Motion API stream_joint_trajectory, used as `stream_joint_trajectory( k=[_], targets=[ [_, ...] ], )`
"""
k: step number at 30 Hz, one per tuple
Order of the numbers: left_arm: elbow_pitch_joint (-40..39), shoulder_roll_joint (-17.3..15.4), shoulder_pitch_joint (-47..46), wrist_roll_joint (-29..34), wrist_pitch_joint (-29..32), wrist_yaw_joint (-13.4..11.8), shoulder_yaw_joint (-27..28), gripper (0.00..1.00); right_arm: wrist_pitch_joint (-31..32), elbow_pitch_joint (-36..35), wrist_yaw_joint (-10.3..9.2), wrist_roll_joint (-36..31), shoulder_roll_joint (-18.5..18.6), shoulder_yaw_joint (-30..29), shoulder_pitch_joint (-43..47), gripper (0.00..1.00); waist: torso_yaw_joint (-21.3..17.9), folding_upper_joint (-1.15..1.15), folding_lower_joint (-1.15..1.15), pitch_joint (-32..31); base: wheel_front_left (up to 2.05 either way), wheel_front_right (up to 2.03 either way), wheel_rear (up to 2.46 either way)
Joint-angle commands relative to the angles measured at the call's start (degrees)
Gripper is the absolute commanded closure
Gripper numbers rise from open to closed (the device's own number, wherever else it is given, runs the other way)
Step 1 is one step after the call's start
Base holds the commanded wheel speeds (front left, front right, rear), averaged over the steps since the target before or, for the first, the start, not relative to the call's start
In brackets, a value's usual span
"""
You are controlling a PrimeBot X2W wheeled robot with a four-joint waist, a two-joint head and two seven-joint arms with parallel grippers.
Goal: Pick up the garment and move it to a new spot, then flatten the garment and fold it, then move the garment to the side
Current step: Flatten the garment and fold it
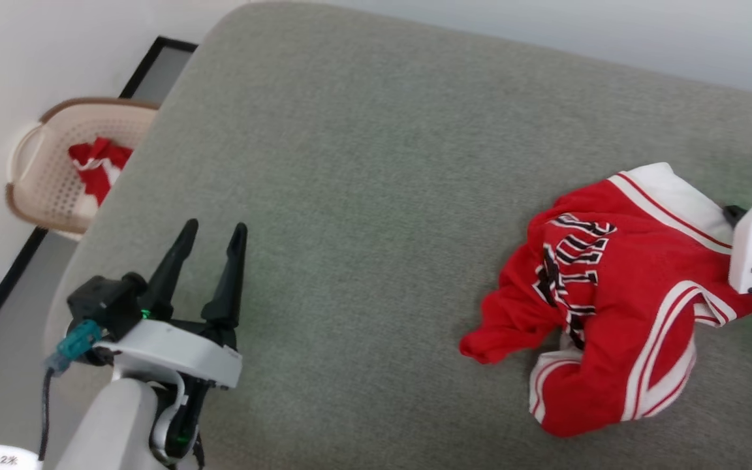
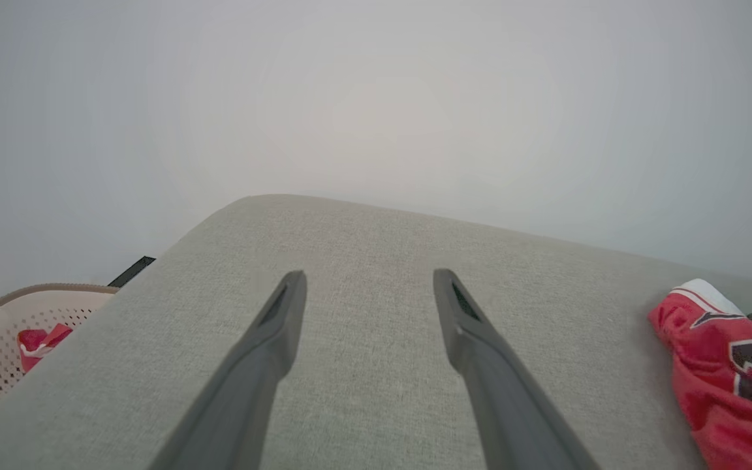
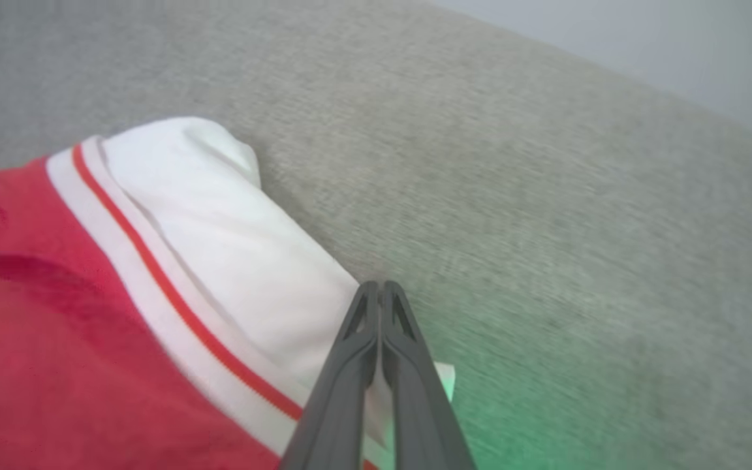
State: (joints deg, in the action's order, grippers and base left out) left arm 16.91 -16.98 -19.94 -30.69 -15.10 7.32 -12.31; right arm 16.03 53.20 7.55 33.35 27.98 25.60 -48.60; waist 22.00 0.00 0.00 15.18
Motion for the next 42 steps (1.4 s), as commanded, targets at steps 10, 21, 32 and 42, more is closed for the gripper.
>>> stream_joint_trajectory(
  k=[10, 21, 32, 42],
  targets=[
    [-0.33, -2.30, 1.47, -0.47, -0.06, 0.18, -0.28, 0.00, -1.82, 4.57, -0.12, -1.40, -0.09, -9.82, 6.11, 1.00, -7.03, 0.00, 0.00, -3.82, 0.00, 0.00, 0.00],
    [0.48, -3.32, 1.74, -1.05, -0.05, 0.18, -1.27, 0.00, 1.30, 5.14, -0.17, -2.90, -4.32, -17.94, 19.32, 1.00, -9.95, 0.00, 0.00, -5.59, 0.00, 0.00, 0.00],
    [0.49, -6.84, 0.41, -3.49, 1.08, 0.18, -5.30, 0.00, -1.01, -6.05, -0.11, -8.12, -8.04, -23.27, 21.49, 0.00, -13.16, 0.00, 0.00, -8.76, 0.00, 0.00, 0.00],
    [-3.78, -12.36, -4.29, -8.37, 11.00, 0.17, -10.74, 0.00, -7.37, -28.45, -0.11, -15.02, -11.37, -27.67, 29.47, 0.00, -18.24, 0.00, 0.00, -11.21, 0.00, 0.00, 0.00]
  ],
)
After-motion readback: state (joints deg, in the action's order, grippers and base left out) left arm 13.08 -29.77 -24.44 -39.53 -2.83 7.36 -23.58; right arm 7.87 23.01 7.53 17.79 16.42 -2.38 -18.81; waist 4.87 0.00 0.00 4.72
